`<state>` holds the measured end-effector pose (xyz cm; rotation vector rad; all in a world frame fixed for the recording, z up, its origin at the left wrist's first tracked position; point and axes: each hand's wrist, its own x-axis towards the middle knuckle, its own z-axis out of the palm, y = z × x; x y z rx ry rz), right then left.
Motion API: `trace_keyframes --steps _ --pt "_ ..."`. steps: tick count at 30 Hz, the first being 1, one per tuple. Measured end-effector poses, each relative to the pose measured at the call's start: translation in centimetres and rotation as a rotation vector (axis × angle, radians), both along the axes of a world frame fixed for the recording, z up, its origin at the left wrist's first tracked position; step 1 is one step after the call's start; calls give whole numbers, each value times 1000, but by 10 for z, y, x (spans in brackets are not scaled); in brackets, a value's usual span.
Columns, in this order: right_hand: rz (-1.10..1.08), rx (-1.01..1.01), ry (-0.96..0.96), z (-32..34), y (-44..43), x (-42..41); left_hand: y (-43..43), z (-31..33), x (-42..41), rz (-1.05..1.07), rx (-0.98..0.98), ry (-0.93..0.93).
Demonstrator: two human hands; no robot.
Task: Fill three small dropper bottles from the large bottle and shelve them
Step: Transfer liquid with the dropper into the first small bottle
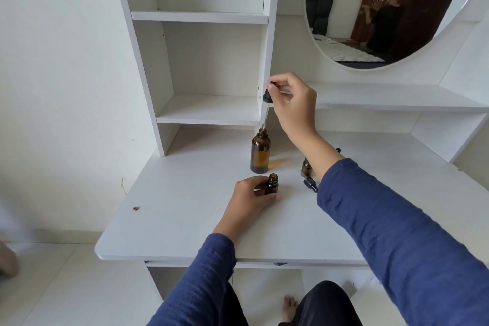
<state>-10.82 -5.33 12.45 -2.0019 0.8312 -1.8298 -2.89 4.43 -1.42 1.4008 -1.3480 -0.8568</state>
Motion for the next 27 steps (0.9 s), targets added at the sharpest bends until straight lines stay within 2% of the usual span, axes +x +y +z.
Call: trace_keyframes --steps 5,20,27 --pt "-32 -58 -58 8 11 -14 -1 -1 0 4 -5 -25" --pt "9 15 44 -35 30 -36 2 3 -2 23 -36 -77" --pt "29 55 80 -43 31 -36 3 3 -2 16 -30 -42"
